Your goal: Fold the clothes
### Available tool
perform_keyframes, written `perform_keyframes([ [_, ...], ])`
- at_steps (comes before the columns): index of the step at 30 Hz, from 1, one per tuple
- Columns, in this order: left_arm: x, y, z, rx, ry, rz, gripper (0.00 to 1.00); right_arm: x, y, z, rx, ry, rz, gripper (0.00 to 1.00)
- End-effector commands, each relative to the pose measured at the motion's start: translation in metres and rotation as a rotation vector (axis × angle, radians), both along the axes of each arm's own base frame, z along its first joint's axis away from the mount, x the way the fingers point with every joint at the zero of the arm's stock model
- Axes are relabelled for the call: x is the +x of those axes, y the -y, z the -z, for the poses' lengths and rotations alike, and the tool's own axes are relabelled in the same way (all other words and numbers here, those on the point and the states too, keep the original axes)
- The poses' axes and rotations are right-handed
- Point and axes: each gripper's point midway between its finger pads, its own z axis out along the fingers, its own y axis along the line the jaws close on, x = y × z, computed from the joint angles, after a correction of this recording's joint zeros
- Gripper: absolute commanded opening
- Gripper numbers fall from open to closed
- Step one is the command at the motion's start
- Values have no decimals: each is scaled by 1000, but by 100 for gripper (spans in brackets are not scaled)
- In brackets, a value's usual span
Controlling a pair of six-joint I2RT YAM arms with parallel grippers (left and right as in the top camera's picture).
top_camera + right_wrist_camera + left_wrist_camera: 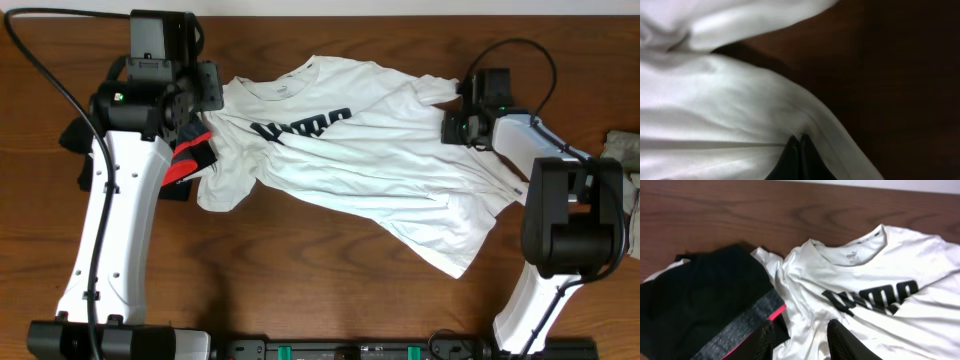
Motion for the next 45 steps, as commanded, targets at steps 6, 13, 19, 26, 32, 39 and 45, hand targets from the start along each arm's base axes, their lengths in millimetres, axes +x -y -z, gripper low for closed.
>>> perform_keyframes([
  [6,-4,17,-8,-10,13,38,38,61,105,-40,-64,189,302,1],
  [13,-6,33,-7,-10,9,76,42,100,133,-107,-1,348,307,2],
  [19,-13,33,-1,-5,-27,79,44,87,123,-137,94,257,243,85],
  [26,-38,34,29,-9,-188,96,49,23,64,-159,308,21,137,78],
  [32,-60,66,94,-166,-387,194,49,-28,22,-149,302,-185,10,77],
  [39,-86,92,190,-237,-595,252,49,-59,-12,-150,303,-301,-94,78],
  [45,-88,103,249,-156,-649,282,50,-88,-33,-164,279,-363,-173,79],
])
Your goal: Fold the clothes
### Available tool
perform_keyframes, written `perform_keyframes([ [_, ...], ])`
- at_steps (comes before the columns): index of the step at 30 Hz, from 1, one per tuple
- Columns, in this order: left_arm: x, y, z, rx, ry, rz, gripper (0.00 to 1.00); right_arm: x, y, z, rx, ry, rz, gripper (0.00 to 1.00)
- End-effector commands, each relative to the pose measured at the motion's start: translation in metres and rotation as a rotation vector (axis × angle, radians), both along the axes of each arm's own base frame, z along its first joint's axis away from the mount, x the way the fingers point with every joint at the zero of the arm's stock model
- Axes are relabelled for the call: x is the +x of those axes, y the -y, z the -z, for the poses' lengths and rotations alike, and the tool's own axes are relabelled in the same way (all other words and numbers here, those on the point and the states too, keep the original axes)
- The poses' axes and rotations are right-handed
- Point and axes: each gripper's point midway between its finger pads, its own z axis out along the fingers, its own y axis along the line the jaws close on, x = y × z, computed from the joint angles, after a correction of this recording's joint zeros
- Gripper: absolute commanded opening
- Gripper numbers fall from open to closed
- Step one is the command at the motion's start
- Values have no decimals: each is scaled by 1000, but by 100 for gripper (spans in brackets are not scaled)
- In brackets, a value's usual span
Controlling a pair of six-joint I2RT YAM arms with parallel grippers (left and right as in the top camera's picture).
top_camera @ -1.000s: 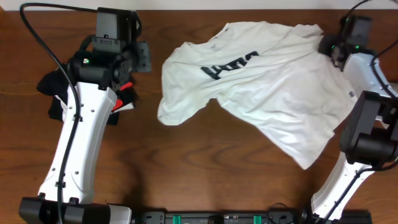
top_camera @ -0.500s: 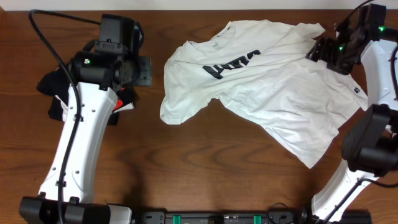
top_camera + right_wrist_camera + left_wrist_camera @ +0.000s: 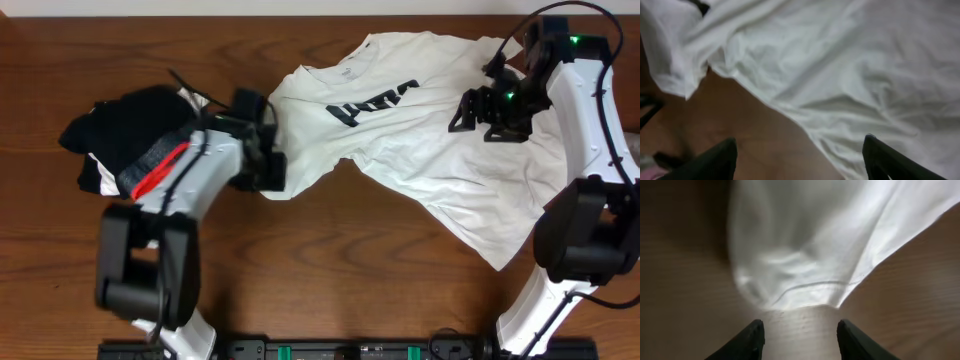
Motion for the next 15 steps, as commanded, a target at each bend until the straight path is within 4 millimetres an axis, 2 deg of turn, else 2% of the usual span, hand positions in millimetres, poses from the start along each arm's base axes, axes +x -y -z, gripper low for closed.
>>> perform_keyframes([
  [1,2,5,17,21,-9,17,50,-11,-14,-29,-11,61,-86,79],
  [3,7,1,27,57,3,16,49,-24,-17,-30,-52,20,-113,79],
  [8,18,-24,45,206,29,1,11,-53,-35,-22,-131,-80,-212,79],
  [9,20,-30,46,240,37,-3,7,-57,-39,-19,-151,-92,-231,79],
  [15,36,-55,38,304,73,-111,6,-82,-38,18,-372,-199,-256,80],
])
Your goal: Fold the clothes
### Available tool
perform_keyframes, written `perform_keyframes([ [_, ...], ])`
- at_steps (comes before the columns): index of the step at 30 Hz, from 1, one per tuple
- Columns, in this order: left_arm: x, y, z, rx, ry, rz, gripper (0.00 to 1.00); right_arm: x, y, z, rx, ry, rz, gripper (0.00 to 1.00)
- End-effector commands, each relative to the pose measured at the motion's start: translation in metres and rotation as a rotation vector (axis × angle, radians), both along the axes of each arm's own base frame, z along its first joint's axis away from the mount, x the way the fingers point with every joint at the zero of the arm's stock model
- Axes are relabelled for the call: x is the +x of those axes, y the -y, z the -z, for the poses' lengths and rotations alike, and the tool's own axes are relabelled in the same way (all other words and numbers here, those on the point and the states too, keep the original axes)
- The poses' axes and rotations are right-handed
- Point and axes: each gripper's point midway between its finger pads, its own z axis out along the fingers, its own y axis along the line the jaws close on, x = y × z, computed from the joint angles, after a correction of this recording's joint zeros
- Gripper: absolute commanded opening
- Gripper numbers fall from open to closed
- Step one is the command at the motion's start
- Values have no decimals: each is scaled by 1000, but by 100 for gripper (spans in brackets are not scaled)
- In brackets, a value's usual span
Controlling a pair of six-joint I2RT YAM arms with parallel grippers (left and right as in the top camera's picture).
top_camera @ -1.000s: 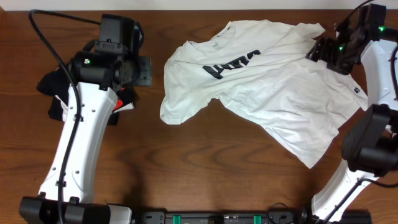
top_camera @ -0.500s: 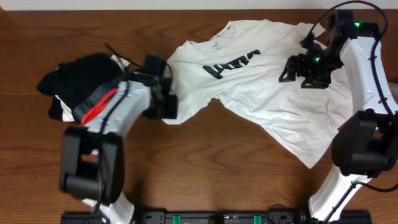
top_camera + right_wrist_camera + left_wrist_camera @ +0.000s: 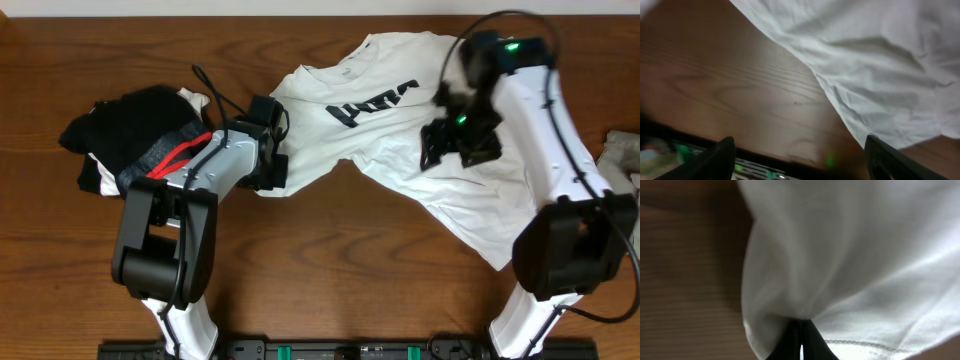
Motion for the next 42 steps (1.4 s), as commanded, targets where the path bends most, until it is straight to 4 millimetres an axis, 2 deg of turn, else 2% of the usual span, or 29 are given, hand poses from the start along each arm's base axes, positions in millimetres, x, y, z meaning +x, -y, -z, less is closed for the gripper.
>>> perform_keyframes([
  [1,14,-30,1,86,23,-100,6,-19,14,23,-170,-44,1,80],
  [6,33,-42,-15,72,81,-144,6,-48,18,66,-211,-130,7,74],
  [9,45,-50,-27,60,126,-182,6,-63,21,81,-222,-170,1,73],
  [17,71,-69,-49,22,210,-293,6,-89,24,94,-277,-233,-64,73],
  [22,75,-70,-54,19,223,-297,6,-109,43,102,-415,-267,-23,71],
  [25,74,-67,-53,0,218,-292,6,-117,59,105,-522,-265,25,66],
  [27,74,-65,-53,-11,215,-290,6,-119,66,107,-576,-254,48,59],
  [30,73,-61,-52,-29,207,-285,6,-119,67,111,-586,-239,74,53],
  [32,72,-61,-52,-29,202,-285,6,-116,66,113,-587,-224,96,41],
  [33,70,-61,-52,-27,196,-285,6,-113,65,115,-584,-209,102,40],
  [37,69,-62,-51,-26,188,-285,6,-97,57,124,-553,-130,112,45],
  [42,68,-62,-51,-25,185,-285,6,-82,45,132,-521,-53,106,45],
])
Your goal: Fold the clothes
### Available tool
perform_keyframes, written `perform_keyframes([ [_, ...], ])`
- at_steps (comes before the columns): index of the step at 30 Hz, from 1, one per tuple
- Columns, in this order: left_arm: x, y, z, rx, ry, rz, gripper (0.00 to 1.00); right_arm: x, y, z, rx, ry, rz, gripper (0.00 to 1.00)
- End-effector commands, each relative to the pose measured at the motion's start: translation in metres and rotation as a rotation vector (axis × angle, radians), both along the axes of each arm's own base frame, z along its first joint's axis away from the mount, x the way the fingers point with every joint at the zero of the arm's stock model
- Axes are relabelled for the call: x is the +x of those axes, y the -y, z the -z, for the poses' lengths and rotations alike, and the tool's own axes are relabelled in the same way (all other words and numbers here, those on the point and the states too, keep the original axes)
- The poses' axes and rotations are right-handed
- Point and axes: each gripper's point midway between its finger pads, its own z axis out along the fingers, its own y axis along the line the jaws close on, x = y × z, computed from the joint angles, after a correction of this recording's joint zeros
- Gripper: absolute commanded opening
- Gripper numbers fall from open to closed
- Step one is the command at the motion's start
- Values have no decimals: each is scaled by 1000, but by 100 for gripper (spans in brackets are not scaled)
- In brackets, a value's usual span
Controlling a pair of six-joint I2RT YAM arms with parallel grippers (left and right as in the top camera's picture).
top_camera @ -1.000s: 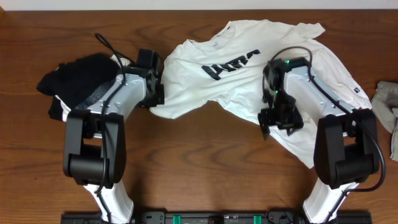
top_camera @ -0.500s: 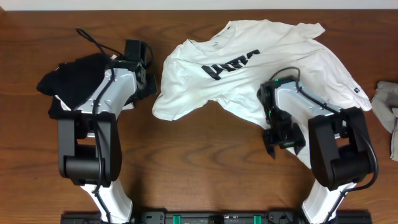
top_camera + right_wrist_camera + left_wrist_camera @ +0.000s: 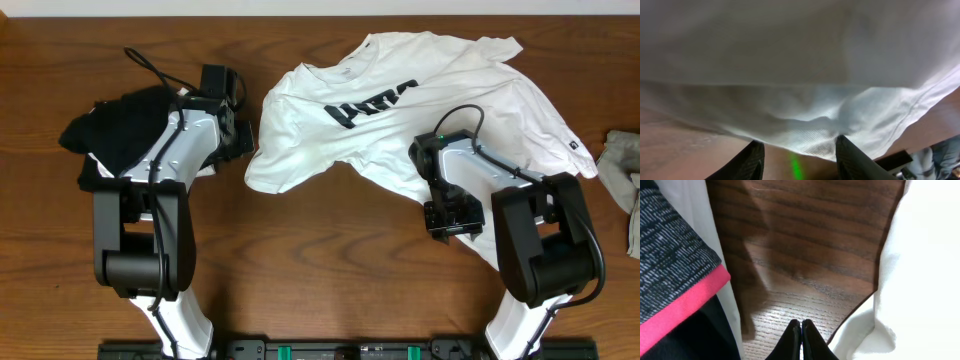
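A white T-shirt (image 3: 420, 110) with a black logo lies spread at the back of the table, its left sleeve (image 3: 272, 172) bunched toward the front. My left gripper (image 3: 243, 148) is shut on nothing, and in the left wrist view its joined fingertips (image 3: 801, 340) rest over bare wood between the sleeve (image 3: 920, 280) and a black garment with a pink band (image 3: 675, 285). My right gripper (image 3: 447, 215) is low over the shirt's lower hem. It stands open (image 3: 802, 160), with white cloth (image 3: 805, 75) lying across the gap just beyond the fingers.
A dark pile of clothes (image 3: 125, 125) with a red-pink stripe lies at the left, beside my left arm. A grey cloth (image 3: 625, 165) sits at the right table edge. Brown wood table (image 3: 320, 270) runs along the front.
My left gripper was shut on the shirt's left sleeve; now it is shut on nothing, farther back and left over bare wood. My open right gripper went from over the shirt's middle to its lower hem.
The shirt first lay slanted across the middle with my right gripper shut on its right side and my left arm over the dark pile. Then the shirt lay farther back and right, both grippers open. My left gripper then pinched the left sleeve, and now it holds nothing.
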Motion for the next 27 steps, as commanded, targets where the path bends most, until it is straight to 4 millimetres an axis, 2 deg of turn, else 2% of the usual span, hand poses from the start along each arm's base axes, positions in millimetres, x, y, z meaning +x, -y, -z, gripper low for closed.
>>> perform_keyframes([
  [1,8,1,-16,-11,42,-16,6,8,-8,3,1,58,-10,43],
  [6,7,0,-16,-10,37,-16,6,1,-5,13,-22,74,19,27],
  [8,6,0,-16,-8,34,-9,6,-2,-1,14,-39,67,13,16],
  [13,5,0,-15,-6,30,-2,6,4,3,-4,-56,113,0,2],
  [15,4,0,-15,-6,23,-1,6,10,0,-20,-33,163,3,2],
  [20,0,16,-14,-89,4,39,6,31,-11,-78,84,388,-34,1],
  [24,-7,32,-14,-174,-24,69,7,37,-14,-120,148,565,-28,1],
  [27,-14,48,-15,-243,-46,122,9,36,-14,-138,173,636,-26,1],
])
